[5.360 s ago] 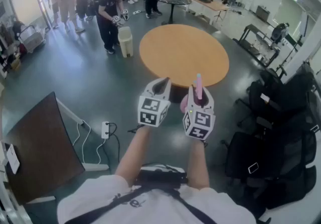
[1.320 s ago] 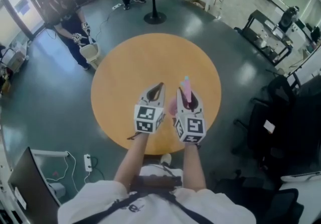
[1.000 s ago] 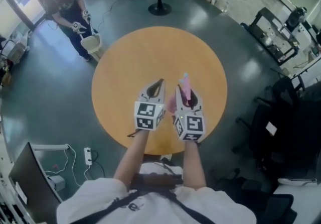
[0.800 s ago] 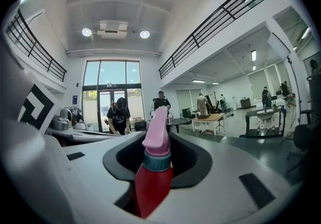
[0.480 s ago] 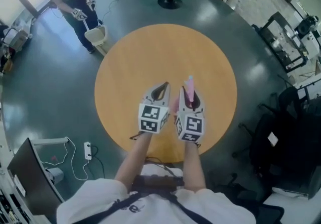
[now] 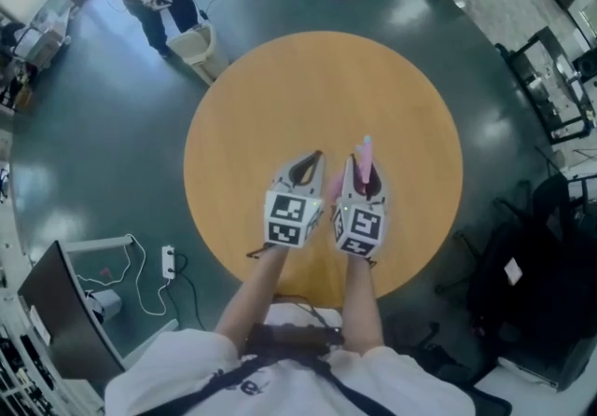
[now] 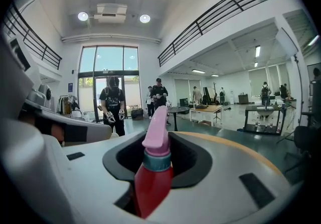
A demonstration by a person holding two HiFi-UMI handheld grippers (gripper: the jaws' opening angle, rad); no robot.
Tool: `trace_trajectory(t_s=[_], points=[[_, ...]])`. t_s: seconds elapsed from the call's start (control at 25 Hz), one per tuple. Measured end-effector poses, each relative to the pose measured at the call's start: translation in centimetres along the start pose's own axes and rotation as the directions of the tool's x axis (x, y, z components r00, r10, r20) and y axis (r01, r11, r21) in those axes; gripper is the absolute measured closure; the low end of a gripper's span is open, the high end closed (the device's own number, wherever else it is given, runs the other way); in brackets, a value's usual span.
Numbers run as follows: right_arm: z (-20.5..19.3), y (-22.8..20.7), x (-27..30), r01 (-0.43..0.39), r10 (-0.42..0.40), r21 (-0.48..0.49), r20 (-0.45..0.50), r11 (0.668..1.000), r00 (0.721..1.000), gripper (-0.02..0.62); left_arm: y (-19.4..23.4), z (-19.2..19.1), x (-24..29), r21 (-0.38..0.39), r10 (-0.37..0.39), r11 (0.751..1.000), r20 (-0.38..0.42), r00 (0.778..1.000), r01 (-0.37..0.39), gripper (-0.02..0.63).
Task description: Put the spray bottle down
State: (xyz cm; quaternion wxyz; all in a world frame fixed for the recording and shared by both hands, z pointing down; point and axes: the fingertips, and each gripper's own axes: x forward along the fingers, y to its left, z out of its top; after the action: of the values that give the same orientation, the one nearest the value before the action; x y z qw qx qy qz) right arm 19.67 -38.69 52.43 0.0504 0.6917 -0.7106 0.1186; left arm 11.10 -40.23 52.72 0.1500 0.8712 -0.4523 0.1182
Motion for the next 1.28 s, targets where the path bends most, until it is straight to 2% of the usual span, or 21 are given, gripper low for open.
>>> trace_trajectory(t_s=[0.24, 0.52, 1.08, 1.28], points=[[-1.2, -0.1, 3.5, 0.019, -0.020, -0.039, -0.017, 0.999, 1.000, 0.451, 1.2, -1.7, 1.6, -0.018, 0.003, 1.000, -0.048, 0.999, -0.004, 0.592], [-2.0, -0.8, 8.0, 0.025, -0.026, -0.062, -0.015, 0.998, 1.000, 0.451, 2.0, -3.3, 2.9, -0.075, 0.012, 0.997, -0.087, 0.996, -0.018, 0.592], [-2.3, -2.9, 15.6, 0.039, -0.026, -0.146, 0.087, 0.988, 0.996, 0.451, 3.8, -7.1, 4.2, -0.122, 0.029, 0.991, -0.170, 0.985, -0.050, 0.592], [-2.9, -2.8, 16.4, 0.033, 0.002, -0.181, 0.192, 0.983, 0.981, 0.451, 4.3, -8.4, 4.5, -0.131, 0.032, 0.990, -0.196, 0.980, -0.058, 0.592]])
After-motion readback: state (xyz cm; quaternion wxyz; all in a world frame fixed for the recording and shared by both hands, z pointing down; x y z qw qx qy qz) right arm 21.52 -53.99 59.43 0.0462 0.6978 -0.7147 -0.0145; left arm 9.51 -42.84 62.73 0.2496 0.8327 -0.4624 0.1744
